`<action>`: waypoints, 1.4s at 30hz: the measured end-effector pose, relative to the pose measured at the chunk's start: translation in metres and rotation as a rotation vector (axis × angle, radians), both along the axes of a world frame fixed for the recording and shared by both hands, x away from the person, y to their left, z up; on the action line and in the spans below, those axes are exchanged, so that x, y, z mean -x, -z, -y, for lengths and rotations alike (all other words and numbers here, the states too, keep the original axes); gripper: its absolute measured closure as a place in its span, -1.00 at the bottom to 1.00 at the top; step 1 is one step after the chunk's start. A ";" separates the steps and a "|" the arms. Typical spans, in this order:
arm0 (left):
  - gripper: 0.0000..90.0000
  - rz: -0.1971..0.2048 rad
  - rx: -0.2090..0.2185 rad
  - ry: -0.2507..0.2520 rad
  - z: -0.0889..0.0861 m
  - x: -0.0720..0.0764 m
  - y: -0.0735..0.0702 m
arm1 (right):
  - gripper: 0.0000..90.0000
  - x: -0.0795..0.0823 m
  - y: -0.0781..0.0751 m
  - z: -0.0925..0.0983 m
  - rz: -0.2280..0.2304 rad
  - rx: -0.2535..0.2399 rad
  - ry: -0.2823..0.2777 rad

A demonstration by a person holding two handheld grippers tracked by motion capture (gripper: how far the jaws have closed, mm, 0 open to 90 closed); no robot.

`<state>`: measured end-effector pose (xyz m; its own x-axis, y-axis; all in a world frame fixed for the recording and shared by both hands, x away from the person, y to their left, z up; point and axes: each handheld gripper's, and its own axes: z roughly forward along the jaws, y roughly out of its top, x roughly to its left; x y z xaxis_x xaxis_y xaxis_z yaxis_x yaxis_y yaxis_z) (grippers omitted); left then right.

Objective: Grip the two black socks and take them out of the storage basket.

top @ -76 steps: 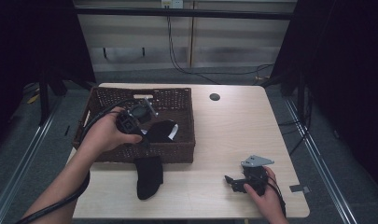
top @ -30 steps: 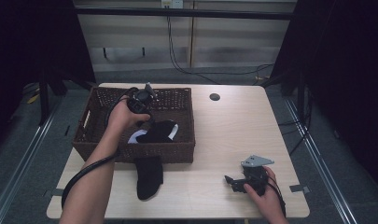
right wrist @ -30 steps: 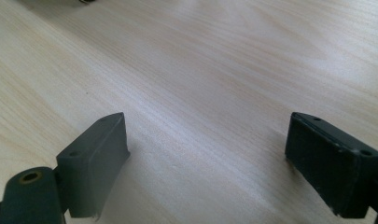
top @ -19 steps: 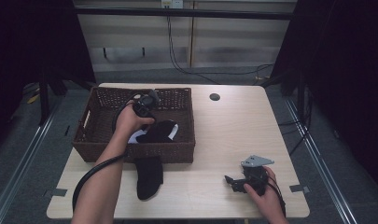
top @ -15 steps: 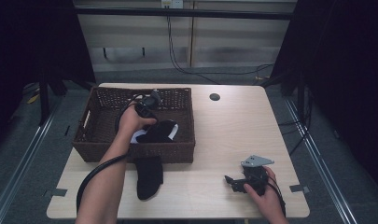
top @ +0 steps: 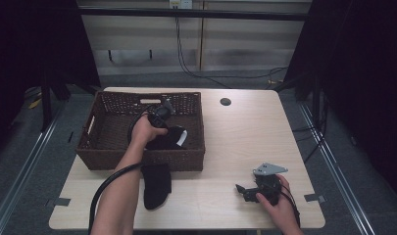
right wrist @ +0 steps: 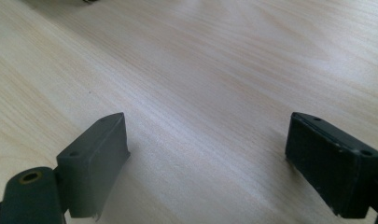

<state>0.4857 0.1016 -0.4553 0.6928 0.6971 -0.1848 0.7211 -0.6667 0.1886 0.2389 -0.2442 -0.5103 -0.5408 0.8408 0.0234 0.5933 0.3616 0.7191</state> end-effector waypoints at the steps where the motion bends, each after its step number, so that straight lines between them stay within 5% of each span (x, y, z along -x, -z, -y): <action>1: 0.68 -0.001 -0.006 -0.008 0.000 0.001 -0.002 | -0.73 0.000 0.000 0.000 0.002 0.001 -0.001; 19: 0.77 0.002 0.002 0.007 -0.003 0.015 -0.071 | -0.73 0.000 0.000 0.000 -0.004 -0.002 0.002; 32: 0.77 -0.011 -0.002 -0.005 -0.014 0.019 -0.065 | -0.73 0.000 -0.001 0.000 -0.008 -0.004 0.003; 42: 0.79 -0.018 -0.015 0.014 -0.016 0.020 -0.097 | -0.73 0.000 -0.001 0.000 -0.011 -0.005 0.005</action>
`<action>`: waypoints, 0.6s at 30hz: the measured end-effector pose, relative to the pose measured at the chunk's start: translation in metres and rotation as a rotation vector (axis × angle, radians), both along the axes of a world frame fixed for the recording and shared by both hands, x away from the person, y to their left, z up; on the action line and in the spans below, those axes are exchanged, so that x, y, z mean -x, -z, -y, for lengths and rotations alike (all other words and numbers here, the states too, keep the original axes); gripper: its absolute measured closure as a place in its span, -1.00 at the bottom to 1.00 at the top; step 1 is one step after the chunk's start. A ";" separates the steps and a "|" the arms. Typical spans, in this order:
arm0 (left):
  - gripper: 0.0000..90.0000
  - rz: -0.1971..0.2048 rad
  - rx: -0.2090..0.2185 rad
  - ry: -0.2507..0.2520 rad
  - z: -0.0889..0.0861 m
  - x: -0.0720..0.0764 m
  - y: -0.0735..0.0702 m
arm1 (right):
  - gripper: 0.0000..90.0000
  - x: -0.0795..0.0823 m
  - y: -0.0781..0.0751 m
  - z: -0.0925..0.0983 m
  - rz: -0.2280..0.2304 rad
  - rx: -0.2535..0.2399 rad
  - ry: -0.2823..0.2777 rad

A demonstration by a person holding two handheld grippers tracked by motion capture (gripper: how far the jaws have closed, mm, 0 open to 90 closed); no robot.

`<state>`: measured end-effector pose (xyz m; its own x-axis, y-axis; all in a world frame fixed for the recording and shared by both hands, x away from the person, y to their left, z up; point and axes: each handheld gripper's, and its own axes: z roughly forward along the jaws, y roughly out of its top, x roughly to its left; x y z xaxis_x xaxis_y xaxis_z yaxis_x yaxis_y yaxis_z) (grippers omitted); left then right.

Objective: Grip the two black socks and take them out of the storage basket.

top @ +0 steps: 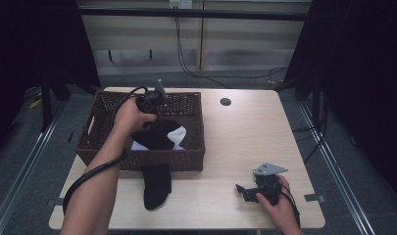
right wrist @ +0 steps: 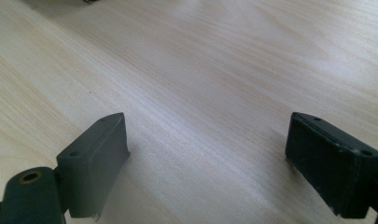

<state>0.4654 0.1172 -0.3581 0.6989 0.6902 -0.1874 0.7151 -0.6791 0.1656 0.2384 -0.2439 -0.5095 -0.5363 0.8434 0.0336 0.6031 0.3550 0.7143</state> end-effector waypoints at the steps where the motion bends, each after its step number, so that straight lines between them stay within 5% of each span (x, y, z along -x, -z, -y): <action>1: 0.79 -0.001 0.004 0.007 0.000 0.000 -0.003 | -0.73 0.000 0.000 0.000 -0.001 0.001 -0.001; 18: 0.80 0.012 -0.019 0.005 -0.017 0.008 -0.071 | -0.73 0.000 0.000 0.000 0.009 0.004 -0.007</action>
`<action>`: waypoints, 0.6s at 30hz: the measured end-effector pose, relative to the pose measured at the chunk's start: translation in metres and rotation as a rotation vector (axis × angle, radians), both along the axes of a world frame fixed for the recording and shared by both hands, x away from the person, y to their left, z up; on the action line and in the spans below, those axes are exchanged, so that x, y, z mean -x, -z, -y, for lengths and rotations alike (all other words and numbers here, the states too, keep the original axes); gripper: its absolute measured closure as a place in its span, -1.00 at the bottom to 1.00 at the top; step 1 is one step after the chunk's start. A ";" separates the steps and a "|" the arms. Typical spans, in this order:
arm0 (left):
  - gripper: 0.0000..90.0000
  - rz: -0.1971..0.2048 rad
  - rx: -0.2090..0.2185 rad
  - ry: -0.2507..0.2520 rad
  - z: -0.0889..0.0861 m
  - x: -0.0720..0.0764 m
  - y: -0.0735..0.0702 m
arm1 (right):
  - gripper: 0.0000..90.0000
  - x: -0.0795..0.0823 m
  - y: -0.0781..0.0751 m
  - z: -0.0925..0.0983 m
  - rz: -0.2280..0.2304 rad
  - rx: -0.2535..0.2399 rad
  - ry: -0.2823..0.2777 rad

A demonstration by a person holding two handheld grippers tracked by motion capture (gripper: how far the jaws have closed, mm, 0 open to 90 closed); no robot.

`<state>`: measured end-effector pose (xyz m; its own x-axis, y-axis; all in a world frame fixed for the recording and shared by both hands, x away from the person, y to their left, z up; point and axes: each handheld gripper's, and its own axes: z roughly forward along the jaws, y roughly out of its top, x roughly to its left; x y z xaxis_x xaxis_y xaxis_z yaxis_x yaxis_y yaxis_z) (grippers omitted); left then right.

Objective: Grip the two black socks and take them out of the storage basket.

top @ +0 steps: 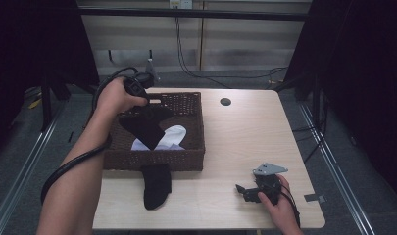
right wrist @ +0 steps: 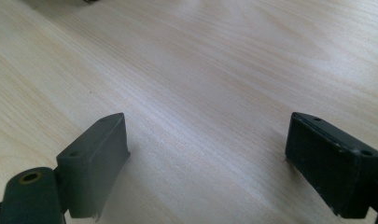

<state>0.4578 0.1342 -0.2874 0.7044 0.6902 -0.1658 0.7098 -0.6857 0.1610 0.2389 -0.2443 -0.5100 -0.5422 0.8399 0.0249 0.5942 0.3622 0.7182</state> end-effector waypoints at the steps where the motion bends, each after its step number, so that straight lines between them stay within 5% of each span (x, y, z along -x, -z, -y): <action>1: 0.80 0.000 0.003 0.004 0.000 0.001 -0.002 | -0.73 0.000 0.000 0.000 0.000 -0.001 0.000; 18: 0.79 -0.018 0.009 0.066 -0.006 0.022 -0.043 | -0.73 0.000 0.000 0.000 0.004 0.004 -0.006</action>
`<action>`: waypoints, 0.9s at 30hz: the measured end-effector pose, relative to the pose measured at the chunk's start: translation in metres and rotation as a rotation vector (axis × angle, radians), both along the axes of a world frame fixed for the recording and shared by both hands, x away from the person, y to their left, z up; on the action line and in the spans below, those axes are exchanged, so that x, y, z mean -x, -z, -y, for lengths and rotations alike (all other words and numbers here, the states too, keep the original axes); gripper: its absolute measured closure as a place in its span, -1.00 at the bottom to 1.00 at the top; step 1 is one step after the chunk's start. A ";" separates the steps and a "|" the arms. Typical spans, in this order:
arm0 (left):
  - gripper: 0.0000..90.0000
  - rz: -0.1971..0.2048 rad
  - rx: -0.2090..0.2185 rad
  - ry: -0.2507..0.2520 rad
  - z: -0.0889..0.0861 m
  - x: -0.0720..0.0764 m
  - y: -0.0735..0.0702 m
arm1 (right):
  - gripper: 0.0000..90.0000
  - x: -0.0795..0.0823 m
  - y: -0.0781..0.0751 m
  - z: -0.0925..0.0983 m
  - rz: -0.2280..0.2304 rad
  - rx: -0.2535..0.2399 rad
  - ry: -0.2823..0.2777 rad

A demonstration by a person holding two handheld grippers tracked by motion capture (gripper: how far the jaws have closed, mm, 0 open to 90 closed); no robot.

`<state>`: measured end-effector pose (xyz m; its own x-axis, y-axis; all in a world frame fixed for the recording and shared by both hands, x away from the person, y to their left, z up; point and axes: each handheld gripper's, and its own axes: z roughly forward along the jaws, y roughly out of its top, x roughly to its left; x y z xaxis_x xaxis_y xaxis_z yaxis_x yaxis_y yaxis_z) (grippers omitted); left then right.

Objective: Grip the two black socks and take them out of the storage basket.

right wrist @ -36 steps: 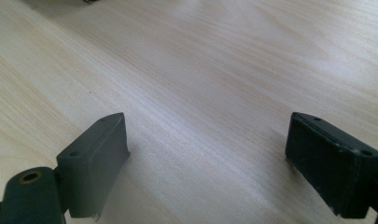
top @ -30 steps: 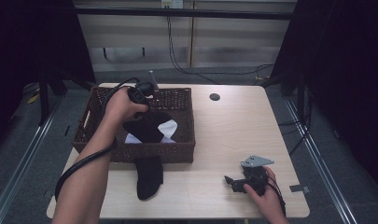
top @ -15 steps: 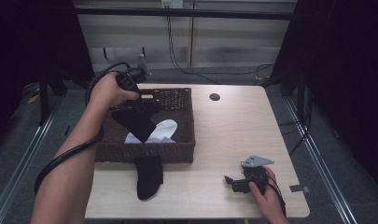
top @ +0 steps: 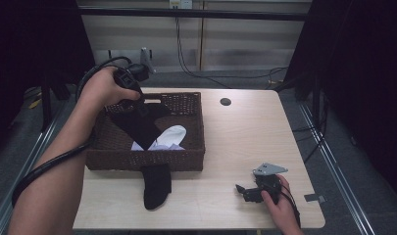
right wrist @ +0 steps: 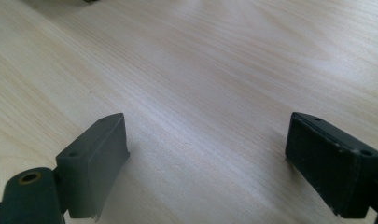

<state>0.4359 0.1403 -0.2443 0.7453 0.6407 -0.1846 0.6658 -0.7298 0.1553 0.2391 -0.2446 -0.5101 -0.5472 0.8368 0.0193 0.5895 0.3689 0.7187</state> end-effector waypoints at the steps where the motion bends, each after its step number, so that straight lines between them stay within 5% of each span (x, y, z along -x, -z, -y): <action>1: 0.79 0.000 -0.006 0.006 0.000 0.003 -0.004 | -0.73 0.000 0.000 0.000 0.000 0.000 0.000; 15: 0.80 0.021 -0.020 0.048 -0.008 0.034 -0.014 | -0.73 0.000 0.000 0.000 0.000 -0.002 0.003; 27: 0.80 0.011 -0.020 0.072 -0.025 0.058 0.000 | -0.73 0.000 0.000 0.000 0.000 -0.002 0.003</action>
